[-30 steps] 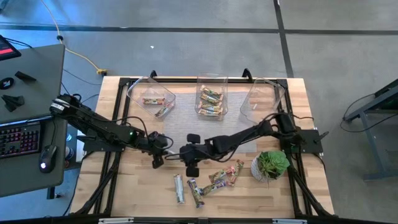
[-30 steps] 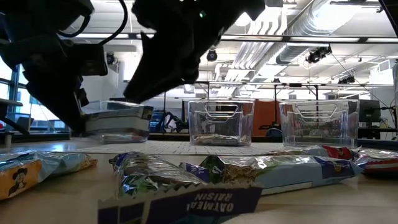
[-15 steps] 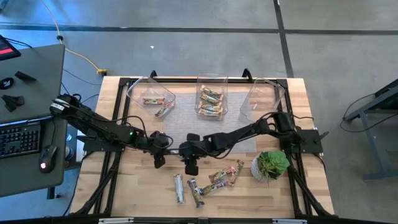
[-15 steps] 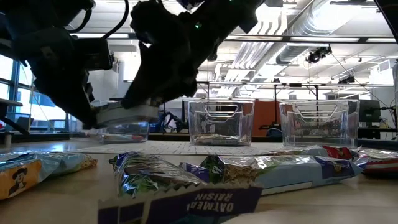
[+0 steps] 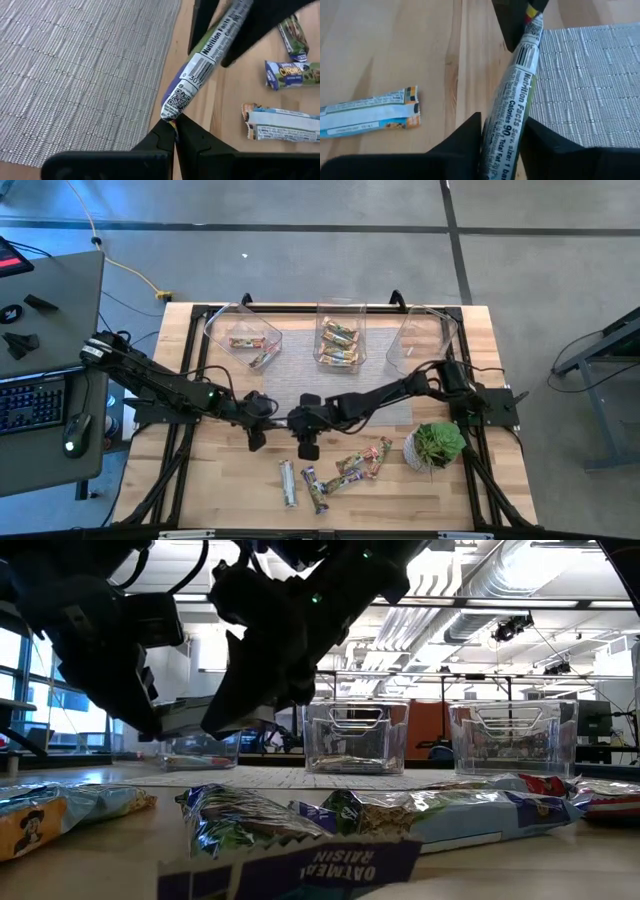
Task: Pick and place Granola Bars by type
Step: Put the blue granola bar into the right transparent bin
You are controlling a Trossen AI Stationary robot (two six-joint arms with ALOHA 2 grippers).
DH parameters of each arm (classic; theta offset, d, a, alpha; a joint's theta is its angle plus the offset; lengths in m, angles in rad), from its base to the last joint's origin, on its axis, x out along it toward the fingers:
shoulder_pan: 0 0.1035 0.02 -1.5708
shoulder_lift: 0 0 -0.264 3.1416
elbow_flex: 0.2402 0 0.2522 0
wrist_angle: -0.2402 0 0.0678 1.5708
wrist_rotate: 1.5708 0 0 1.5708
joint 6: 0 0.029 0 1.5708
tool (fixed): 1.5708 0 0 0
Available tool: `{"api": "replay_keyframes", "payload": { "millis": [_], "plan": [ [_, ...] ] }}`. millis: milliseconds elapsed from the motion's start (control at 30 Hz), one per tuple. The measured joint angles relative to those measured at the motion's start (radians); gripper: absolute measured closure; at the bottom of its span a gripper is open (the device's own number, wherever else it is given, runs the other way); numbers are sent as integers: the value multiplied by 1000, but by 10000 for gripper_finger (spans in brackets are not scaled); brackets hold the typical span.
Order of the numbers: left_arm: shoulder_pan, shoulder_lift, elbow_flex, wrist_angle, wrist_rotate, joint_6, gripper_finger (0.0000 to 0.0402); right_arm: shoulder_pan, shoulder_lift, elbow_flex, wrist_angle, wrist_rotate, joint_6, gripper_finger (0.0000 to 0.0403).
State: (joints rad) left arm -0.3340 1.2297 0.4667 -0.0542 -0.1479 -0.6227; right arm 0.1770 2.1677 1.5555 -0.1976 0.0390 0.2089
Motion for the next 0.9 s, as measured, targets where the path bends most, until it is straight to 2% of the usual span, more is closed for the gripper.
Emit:
{"api": "replay_keyframes", "payload": {
  "millis": [267, 367, 533, 667, 900],
  "plan": [
    [0, 0, 0, 4, 9, 47, 401, -4, 0, 1, 1, -71, -1, 372],
    [0, 0, 0, 5, 8, 40, 401, -3, 0, 1, 1, -71, -1, 373],
    [0, 0, 0, 1, 19, 34, 400, -2, 0, 1, -20, -65, 33, 341],
    [0, 0, 0, -9, 29, 12, 395, 0, 0, 1, -72, -9, 53, 338],
    [0, 0, -1, -31, -26, 2, 333, -2, 0, 1, -93, -5, 44, 368]
  ]
}}
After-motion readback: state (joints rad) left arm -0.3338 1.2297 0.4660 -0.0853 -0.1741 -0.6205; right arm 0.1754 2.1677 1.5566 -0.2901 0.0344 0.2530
